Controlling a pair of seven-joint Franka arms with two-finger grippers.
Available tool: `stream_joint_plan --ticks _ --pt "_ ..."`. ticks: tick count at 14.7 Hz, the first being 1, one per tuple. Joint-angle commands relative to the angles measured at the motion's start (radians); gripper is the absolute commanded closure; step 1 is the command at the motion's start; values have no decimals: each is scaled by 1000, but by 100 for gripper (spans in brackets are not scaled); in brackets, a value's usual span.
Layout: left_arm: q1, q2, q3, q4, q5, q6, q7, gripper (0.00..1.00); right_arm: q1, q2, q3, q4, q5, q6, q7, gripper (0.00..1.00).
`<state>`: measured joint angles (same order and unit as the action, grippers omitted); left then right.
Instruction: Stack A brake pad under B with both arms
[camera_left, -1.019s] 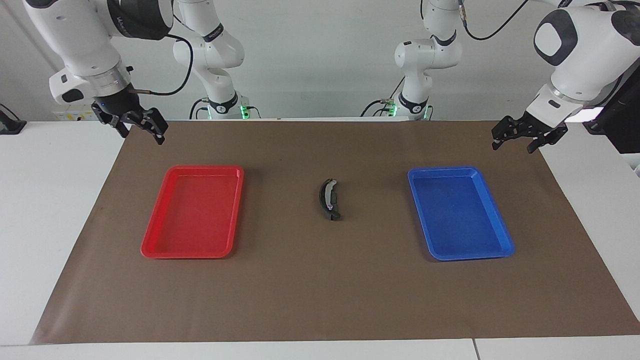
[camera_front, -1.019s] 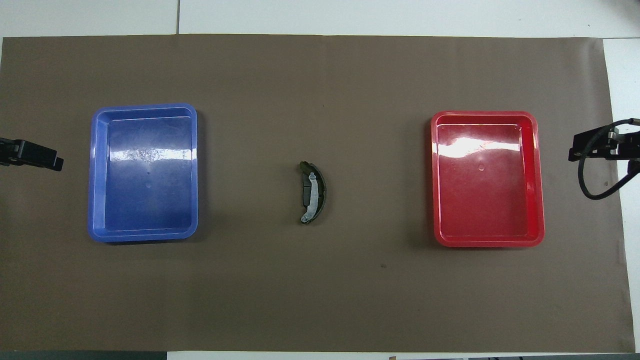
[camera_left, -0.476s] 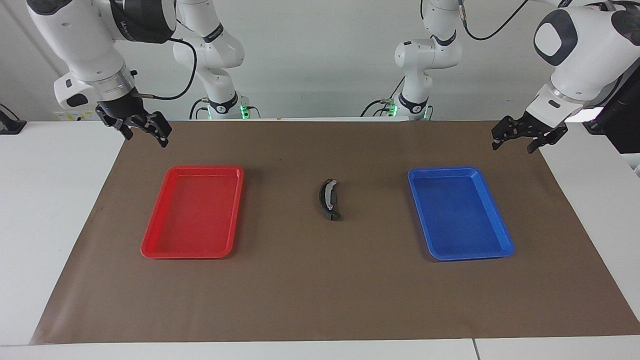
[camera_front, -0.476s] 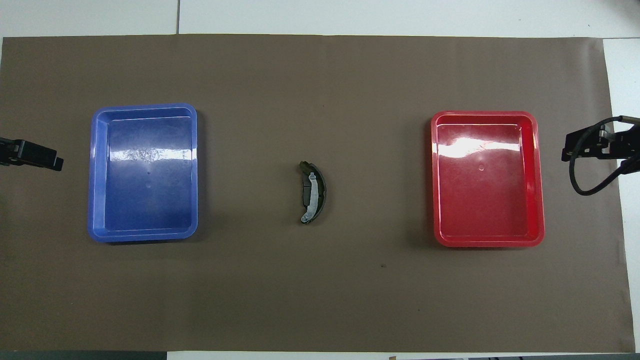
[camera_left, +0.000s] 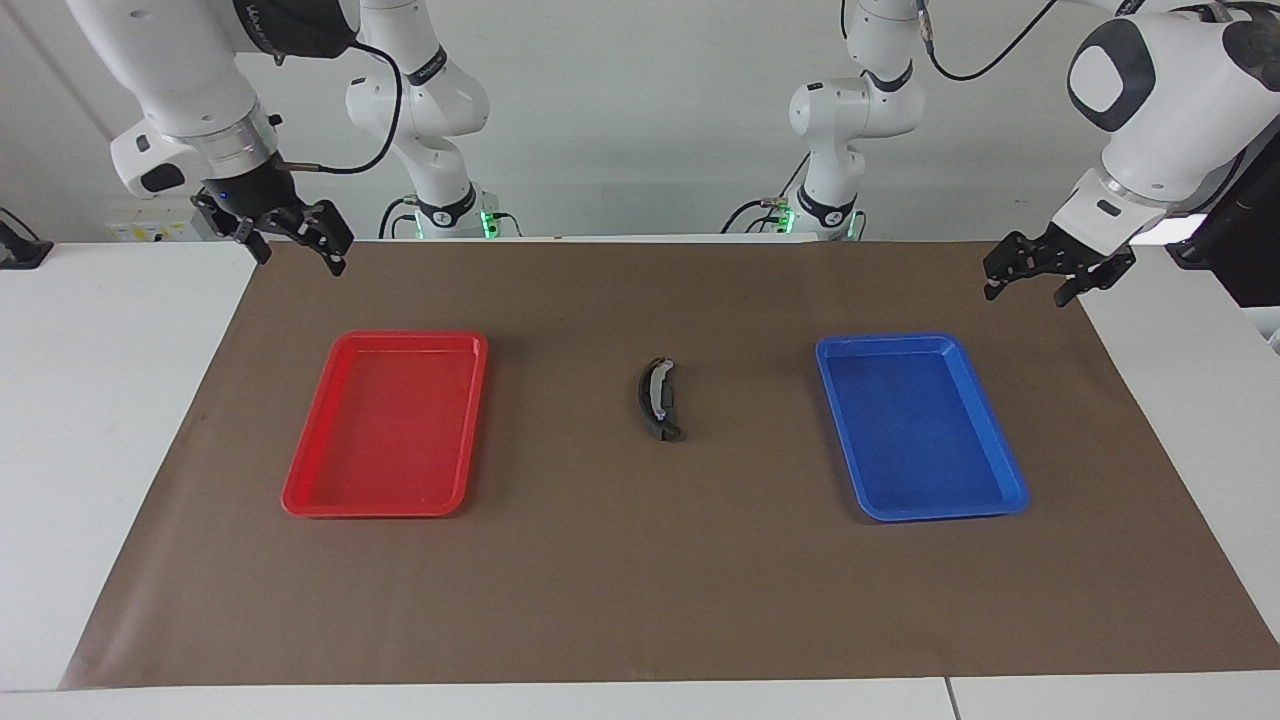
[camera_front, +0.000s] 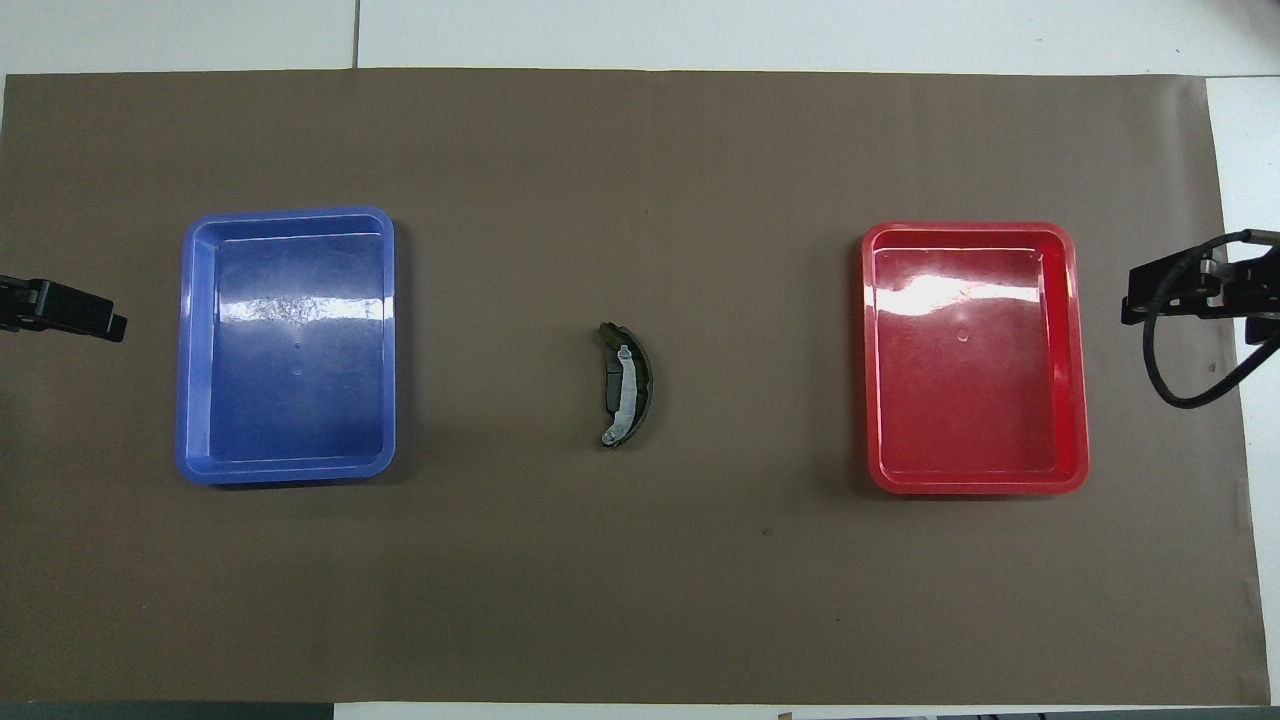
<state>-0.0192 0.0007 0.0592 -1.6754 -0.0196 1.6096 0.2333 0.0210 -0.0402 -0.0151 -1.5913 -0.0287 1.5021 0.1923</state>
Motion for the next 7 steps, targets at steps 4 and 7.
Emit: stream_joint_plan --ticks 4,7 --pt "8 -1 -6 8 4 -19 3 1 13 33 7 39 1 -14 -22 0" --pt "8 -1 -6 8 4 -19 3 1 11 33 6 37 -4 -10 -82 0"
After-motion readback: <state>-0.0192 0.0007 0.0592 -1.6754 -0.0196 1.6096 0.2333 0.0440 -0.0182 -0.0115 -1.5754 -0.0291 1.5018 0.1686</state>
